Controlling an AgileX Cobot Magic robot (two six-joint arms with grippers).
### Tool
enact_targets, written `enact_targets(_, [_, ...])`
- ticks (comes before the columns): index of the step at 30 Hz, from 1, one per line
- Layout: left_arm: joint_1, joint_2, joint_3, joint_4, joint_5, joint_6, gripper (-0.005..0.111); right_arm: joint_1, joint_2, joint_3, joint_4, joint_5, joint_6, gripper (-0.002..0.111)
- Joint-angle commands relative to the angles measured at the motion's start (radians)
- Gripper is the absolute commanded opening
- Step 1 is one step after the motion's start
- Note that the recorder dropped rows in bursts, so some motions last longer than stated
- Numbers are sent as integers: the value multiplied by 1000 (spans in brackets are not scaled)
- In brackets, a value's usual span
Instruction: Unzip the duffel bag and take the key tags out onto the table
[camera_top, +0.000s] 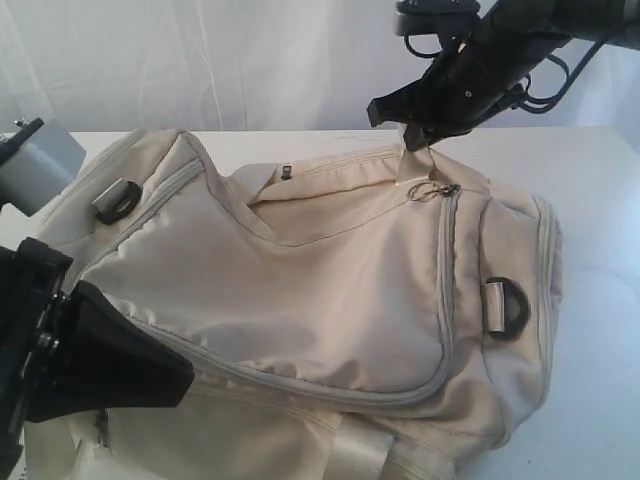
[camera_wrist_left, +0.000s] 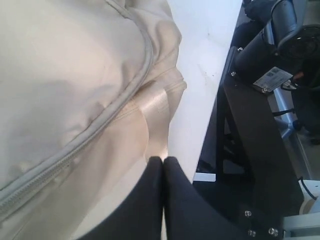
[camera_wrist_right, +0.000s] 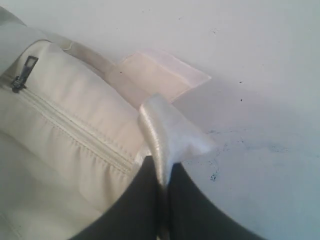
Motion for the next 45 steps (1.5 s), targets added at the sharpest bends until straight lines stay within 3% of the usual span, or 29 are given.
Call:
enact_targets(1, [-6,2,7,-17,7,2,0,-6,-26,-29,-4,-50,-21,6])
enact_targets(7, [-6,2,7,-7,-19,5,0,-6,-45,-29,6,45,-41,56])
enact_targets(9, [-6,2,7,34,-66,-52,0,-6,-69,-29,6,70,-36,64])
enact_targets(16, [-6,2,-31,312,-175,-314,0,-6,-189,-25,4,242,-35,65])
enact_targets(20, [31,2,-67,410,-231,-467,4,-6,-268,28,-2,317,-35,60])
enact_targets(24, [93,48,-201,459,-127,-485,22,-6,-374,128,-27,312,-22,50])
enact_targets(29, [168,248,-450,557,83,-569,26,-6,-519,285,-49,305,24,50])
enact_targets(31, [177,327,-531,561,131,-580,32,-6,-567,354,-49,301,28,51])
enact_targets(36, [177,477,-685,669,189,-627,65,-6,-616,499,-116,244,26,68])
enact_targets(41, [177,557,-714,913,162,-738,68,-6,-616,611,-168,101,98,74])
enact_targets(45, [177,620,-714,932,143,-742,67,-6,-614,661,-175,47,110,74])
